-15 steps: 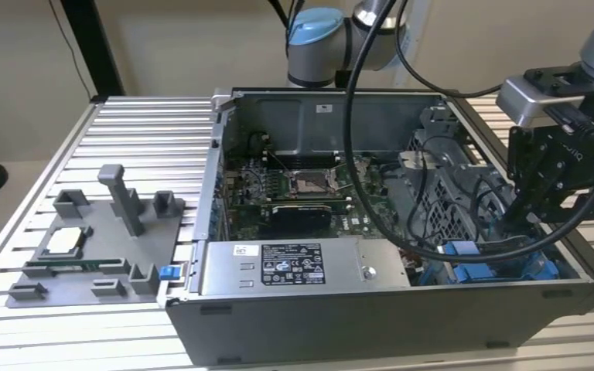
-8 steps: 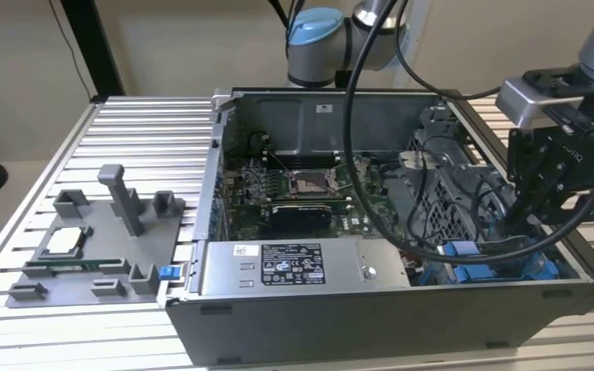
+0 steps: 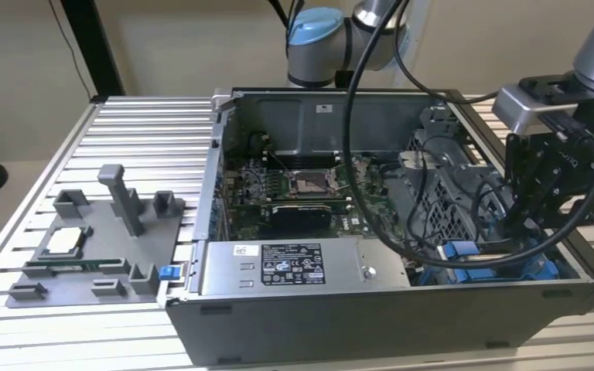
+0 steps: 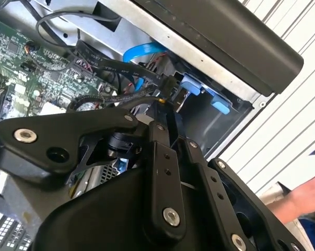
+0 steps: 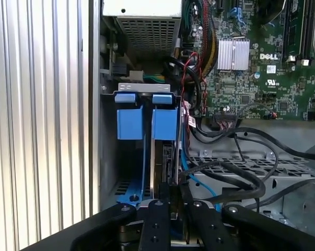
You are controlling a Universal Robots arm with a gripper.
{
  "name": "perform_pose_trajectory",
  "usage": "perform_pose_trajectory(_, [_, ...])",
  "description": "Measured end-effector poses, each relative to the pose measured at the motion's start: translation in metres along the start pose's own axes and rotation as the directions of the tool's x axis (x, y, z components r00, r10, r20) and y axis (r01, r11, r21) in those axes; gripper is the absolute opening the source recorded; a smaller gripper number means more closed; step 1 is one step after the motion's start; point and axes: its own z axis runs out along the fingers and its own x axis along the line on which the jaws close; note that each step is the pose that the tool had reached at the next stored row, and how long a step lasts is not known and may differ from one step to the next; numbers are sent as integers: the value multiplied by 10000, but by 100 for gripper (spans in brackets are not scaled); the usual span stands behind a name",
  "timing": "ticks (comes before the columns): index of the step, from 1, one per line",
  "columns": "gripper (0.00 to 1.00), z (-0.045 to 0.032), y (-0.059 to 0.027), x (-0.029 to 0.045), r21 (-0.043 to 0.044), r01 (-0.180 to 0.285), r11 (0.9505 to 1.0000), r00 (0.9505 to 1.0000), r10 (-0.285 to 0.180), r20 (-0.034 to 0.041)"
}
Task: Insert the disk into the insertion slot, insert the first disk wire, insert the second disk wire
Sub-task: 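Insert the first disk wire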
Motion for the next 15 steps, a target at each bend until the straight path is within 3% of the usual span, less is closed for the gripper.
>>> perform_pose_trajectory(15, [0,71,-13,9,0,0,10000,10000,0,-9])
